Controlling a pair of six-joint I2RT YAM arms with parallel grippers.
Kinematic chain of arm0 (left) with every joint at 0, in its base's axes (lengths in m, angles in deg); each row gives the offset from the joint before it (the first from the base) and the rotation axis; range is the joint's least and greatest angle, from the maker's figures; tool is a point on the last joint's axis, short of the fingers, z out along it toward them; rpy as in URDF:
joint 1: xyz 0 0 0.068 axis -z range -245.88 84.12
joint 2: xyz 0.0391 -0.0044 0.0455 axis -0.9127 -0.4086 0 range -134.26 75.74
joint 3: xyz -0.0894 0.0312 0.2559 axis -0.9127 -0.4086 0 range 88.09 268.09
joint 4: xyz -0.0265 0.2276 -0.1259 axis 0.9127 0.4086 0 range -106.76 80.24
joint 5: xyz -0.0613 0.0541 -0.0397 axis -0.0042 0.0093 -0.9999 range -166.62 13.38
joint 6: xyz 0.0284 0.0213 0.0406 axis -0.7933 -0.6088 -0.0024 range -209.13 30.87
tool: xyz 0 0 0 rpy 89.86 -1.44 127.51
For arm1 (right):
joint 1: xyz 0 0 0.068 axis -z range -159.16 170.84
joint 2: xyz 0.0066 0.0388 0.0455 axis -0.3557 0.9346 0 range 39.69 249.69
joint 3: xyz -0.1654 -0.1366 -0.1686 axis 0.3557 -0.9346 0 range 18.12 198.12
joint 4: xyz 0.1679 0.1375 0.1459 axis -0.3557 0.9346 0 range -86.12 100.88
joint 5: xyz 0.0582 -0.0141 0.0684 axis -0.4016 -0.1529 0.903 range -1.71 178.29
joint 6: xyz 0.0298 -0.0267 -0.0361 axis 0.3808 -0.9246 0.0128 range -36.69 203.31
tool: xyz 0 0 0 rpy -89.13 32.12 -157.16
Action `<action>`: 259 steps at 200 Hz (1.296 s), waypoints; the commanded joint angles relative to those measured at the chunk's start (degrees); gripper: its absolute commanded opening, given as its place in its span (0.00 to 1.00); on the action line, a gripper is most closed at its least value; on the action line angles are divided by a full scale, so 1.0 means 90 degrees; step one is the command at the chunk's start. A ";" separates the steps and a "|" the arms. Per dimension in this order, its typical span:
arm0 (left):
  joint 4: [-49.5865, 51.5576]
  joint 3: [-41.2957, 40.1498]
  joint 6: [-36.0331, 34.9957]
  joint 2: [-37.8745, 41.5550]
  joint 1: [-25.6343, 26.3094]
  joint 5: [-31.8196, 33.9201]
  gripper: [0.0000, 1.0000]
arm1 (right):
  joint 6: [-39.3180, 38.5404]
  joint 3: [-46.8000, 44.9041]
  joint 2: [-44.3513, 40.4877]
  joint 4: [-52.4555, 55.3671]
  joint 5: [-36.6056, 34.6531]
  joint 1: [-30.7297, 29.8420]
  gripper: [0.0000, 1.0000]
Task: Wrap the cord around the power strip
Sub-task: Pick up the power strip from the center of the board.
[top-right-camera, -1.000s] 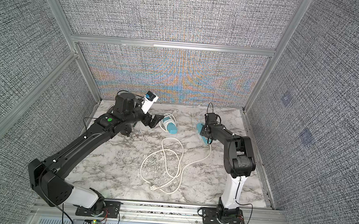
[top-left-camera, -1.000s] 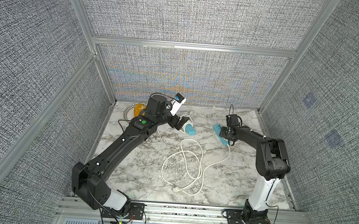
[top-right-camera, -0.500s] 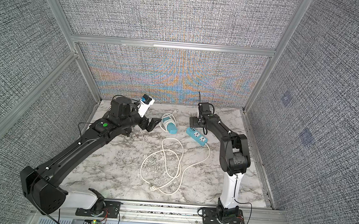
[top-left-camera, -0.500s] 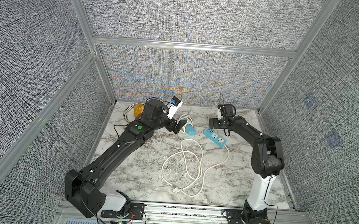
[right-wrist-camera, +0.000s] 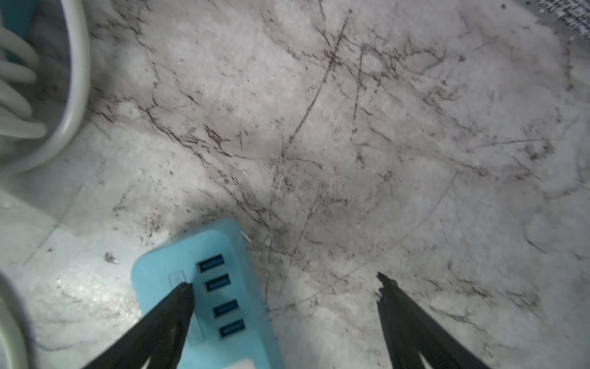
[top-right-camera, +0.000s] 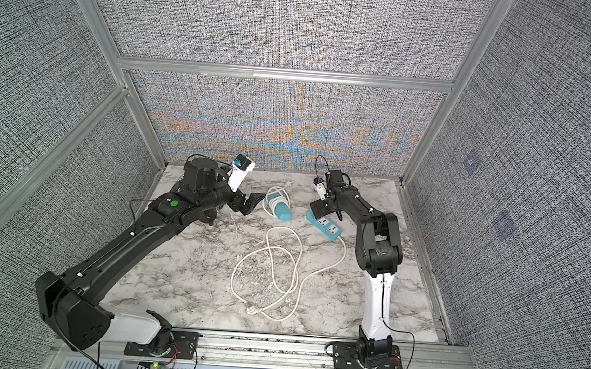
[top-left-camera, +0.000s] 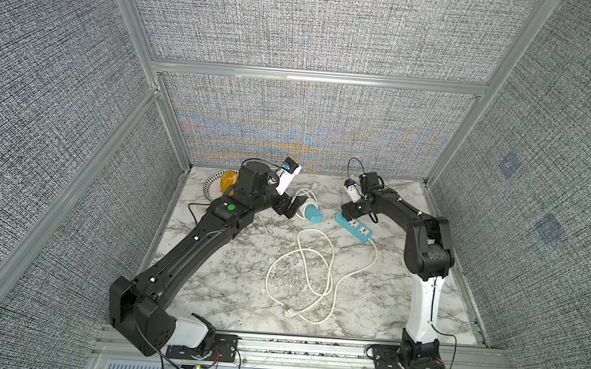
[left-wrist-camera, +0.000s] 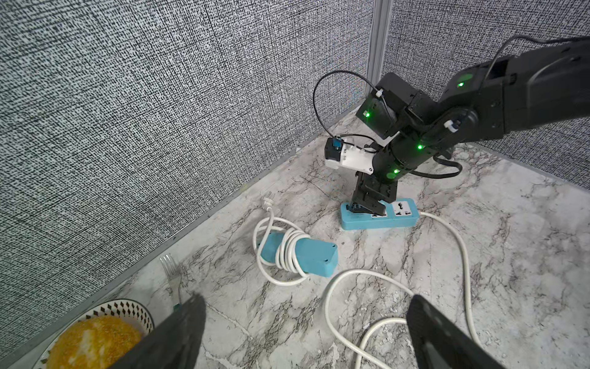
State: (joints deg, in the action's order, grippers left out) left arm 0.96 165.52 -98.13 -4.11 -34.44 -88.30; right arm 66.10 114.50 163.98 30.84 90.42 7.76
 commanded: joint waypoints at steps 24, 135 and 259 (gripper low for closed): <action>-0.0014 0.0145 -0.0044 -0.0200 -0.0006 -0.0199 1.00 | 0.0259 -0.0153 0.0083 0.0186 0.0214 0.0008 0.89; -0.1509 -0.0946 0.1310 -0.0632 0.0345 -0.1509 1.00 | 0.0265 -0.0704 -0.0123 -0.0272 0.0490 0.0025 0.75; -0.3309 -0.1836 0.0419 -0.1438 0.2772 0.2414 1.00 | 0.5873 -0.2669 -0.1924 -0.1158 0.0234 -0.0030 0.06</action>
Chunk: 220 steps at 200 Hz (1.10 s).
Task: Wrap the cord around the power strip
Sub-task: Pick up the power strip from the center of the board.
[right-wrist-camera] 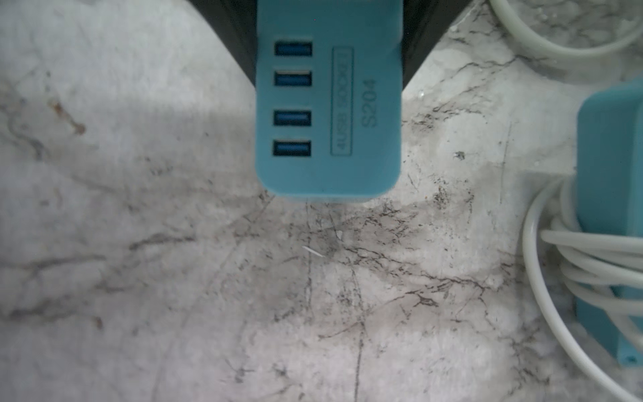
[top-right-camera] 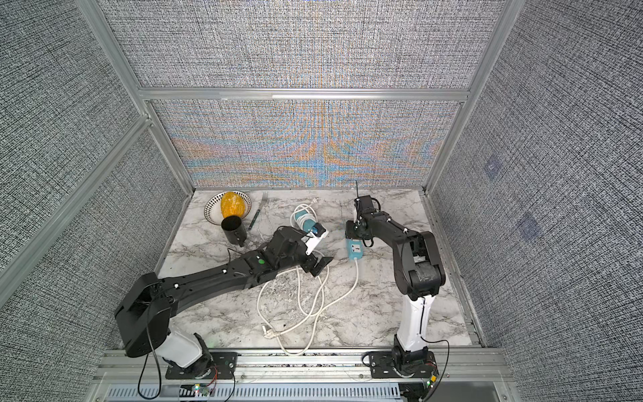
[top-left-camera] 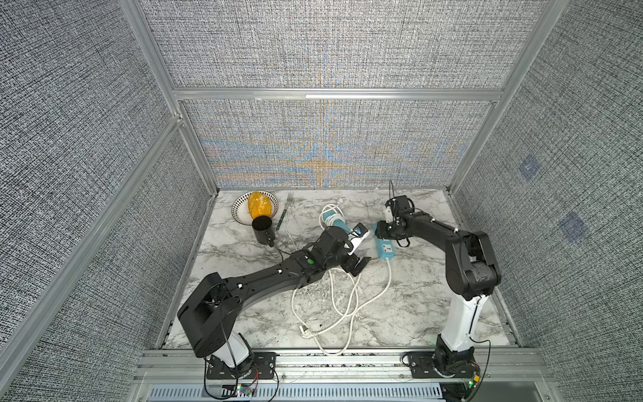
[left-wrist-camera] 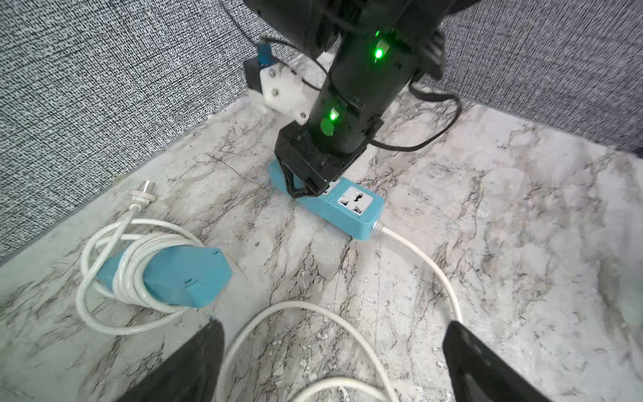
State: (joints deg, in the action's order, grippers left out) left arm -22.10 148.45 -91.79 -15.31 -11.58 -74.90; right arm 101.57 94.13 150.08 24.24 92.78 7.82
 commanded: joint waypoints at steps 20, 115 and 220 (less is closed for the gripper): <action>-0.1509 -0.0115 -0.0550 -0.0468 0.0333 0.1168 1.00 | 0.3043 -0.0704 -0.0697 -0.0498 -0.0215 -0.0143 0.04; -0.3110 -0.0577 -0.1249 -0.1078 0.0333 0.0834 1.00 | 0.6007 -0.0298 -0.1477 0.0716 -0.1105 -0.0807 0.00; -0.3761 0.0296 -0.2005 -0.2347 -0.0055 0.0827 0.87 | 0.5957 -0.0193 -0.1518 0.0617 -0.0526 -0.0807 0.00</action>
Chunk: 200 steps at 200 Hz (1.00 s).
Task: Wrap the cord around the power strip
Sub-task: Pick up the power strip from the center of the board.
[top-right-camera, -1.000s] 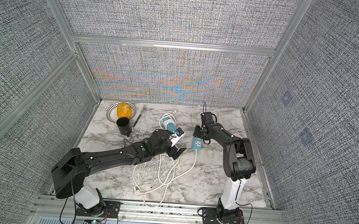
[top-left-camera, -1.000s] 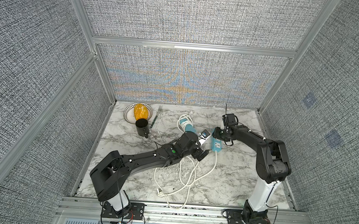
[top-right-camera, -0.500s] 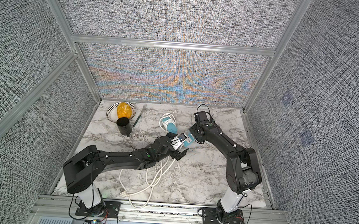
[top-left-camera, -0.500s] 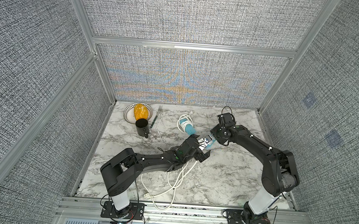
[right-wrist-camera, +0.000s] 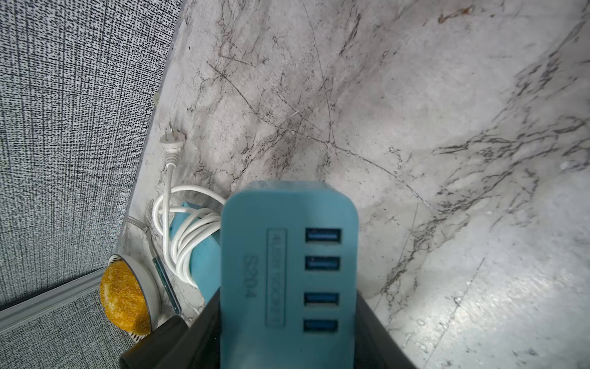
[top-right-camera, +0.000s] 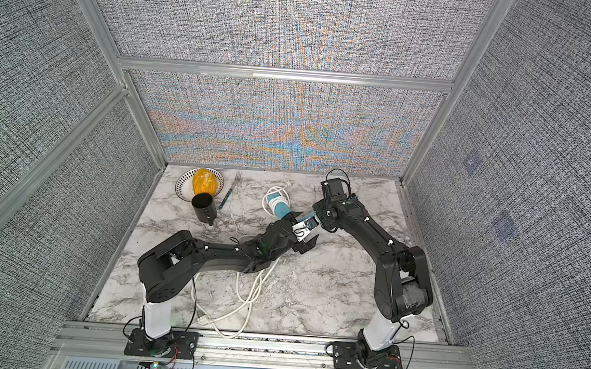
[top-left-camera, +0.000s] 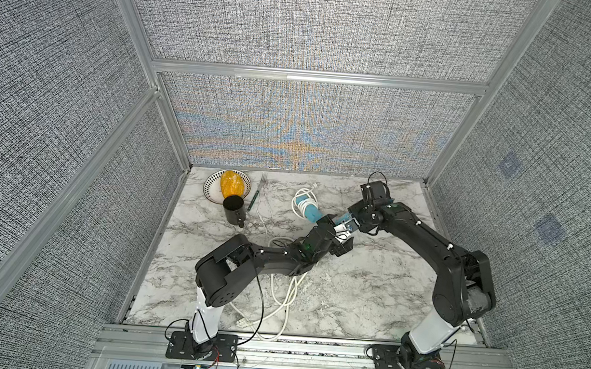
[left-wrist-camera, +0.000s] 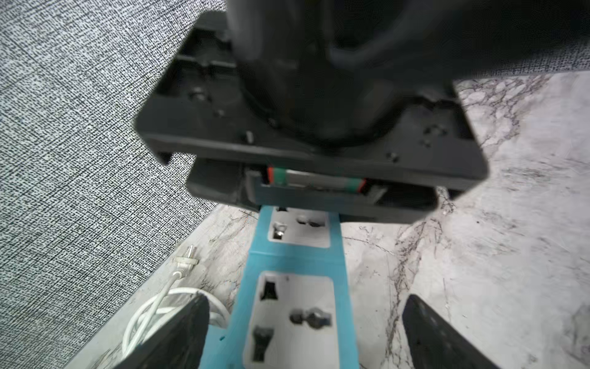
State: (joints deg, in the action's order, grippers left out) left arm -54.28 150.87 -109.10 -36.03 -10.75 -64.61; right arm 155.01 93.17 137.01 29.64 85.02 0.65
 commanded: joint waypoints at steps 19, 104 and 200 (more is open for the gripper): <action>-0.0095 0.0067 -0.0146 -0.0051 -0.0226 -0.0758 0.76 | 0.0103 -0.0244 -0.0131 -0.0095 0.0373 -0.0007 0.00; 0.0411 0.0055 -0.0555 -0.0086 -0.0267 -0.1338 0.55 | 0.0290 -0.0399 -0.0286 -0.0337 0.0597 0.0027 0.00; 0.1214 -0.0215 -0.1056 0.0767 -0.0331 -0.1843 0.00 | -0.0657 -0.1540 -0.1354 -0.1085 0.0612 0.0481 0.98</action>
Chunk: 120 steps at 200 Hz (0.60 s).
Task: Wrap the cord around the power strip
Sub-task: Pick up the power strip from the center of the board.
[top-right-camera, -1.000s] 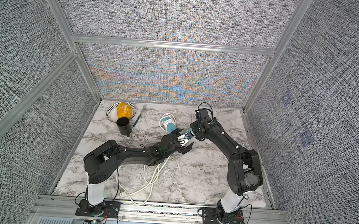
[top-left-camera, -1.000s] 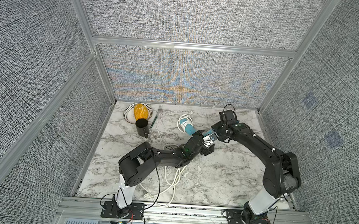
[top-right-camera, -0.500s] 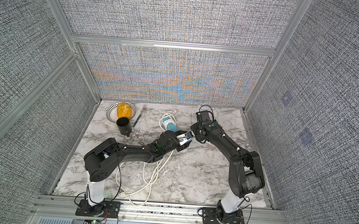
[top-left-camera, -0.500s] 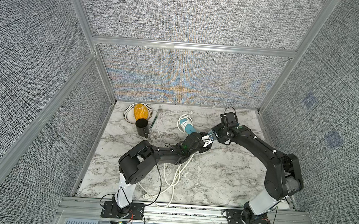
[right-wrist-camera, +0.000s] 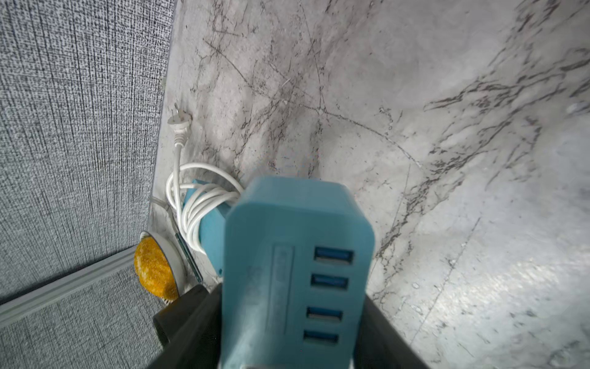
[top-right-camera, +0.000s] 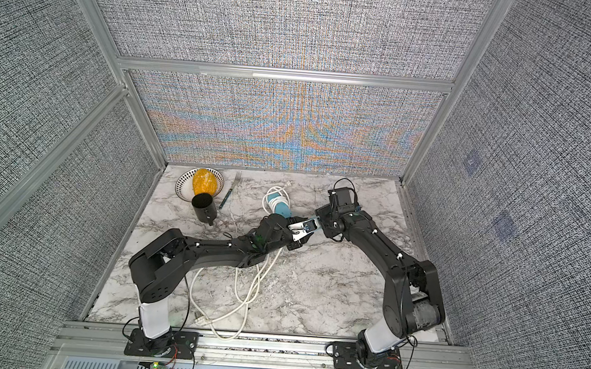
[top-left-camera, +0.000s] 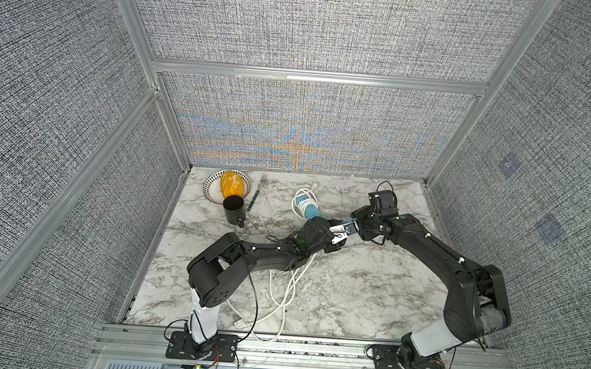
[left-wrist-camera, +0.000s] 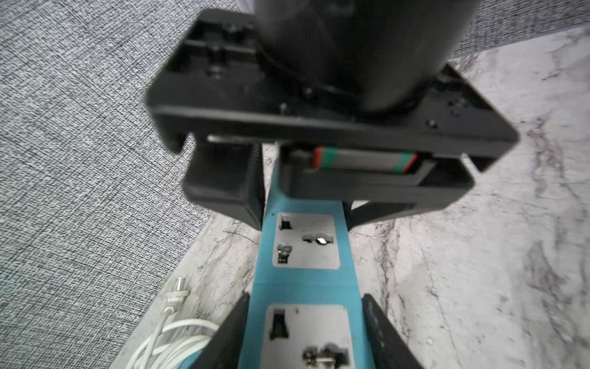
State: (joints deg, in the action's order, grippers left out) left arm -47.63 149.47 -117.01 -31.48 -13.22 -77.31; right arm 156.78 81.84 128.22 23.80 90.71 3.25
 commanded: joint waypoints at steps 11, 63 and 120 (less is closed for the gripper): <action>0.0729 -0.0054 -0.0205 0.0371 -0.0113 -0.0617 0.00 | -0.1278 -0.0421 -0.0572 -0.0536 0.0057 0.0374 0.98; 0.2008 0.0139 -0.0291 0.0848 -0.0652 -0.2091 0.00 | -0.6831 -0.1189 -0.1479 -0.1916 0.0949 0.1076 0.98; 0.5191 0.1407 -0.1623 0.1020 -0.1203 -0.3602 0.00 | -1.3043 -0.1934 -0.2300 -0.1311 0.3609 0.0804 0.98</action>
State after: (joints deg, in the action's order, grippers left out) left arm -16.31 157.82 -124.20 -21.97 -23.62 -101.98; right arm 66.78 65.41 108.61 11.06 113.15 11.60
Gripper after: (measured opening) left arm 0.505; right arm 0.975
